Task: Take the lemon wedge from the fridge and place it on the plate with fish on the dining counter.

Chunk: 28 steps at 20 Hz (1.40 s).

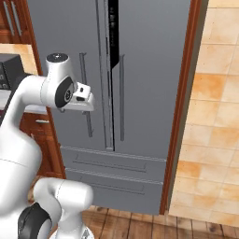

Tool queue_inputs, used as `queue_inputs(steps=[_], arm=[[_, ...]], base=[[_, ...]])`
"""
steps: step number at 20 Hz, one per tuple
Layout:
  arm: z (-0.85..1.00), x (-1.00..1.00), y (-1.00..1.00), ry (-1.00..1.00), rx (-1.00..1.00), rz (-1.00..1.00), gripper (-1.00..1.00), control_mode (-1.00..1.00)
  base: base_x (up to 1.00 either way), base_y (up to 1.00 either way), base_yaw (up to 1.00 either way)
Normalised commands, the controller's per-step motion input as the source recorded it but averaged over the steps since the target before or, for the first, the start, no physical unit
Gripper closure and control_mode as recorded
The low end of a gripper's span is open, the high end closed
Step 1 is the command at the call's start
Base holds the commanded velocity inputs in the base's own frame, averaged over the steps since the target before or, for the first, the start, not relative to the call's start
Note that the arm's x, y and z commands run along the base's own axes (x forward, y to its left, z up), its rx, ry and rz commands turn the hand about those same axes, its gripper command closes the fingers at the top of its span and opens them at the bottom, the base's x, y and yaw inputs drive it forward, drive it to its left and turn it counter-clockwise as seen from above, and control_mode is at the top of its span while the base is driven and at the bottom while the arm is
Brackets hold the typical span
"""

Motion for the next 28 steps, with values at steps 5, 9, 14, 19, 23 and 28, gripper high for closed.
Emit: queue_inputs(steps=[5,9,14,19,23,28], arm=[[0.04,0.02,0.00,-0.05,0.00,0.00,-1.00,-1.00],[0.44,0.22,0.33,-0.41,0.04,0.00,-1.00,-1.00],[0.14,0.51,0.50,-0.30,0.01,-0.01,-1.00,-1.00],[0.00,0.71,0.18,0.00,0.00,-0.04,-1.00,-1.00],[-0.09,0.90,0.18,0.00,0.00,-0.03,-1.00,-1.00],[-0.37,0.72,0.01,-0.06,0.01,0.04,-1.00,-1.00]], base=[[0.00,0.00,0.00],[0.00,0.00,0.00],[0.00,0.00,0.00],[0.00,0.00,0.00],[0.00,0.00,0.00],[0.00,0.00,0.00]])
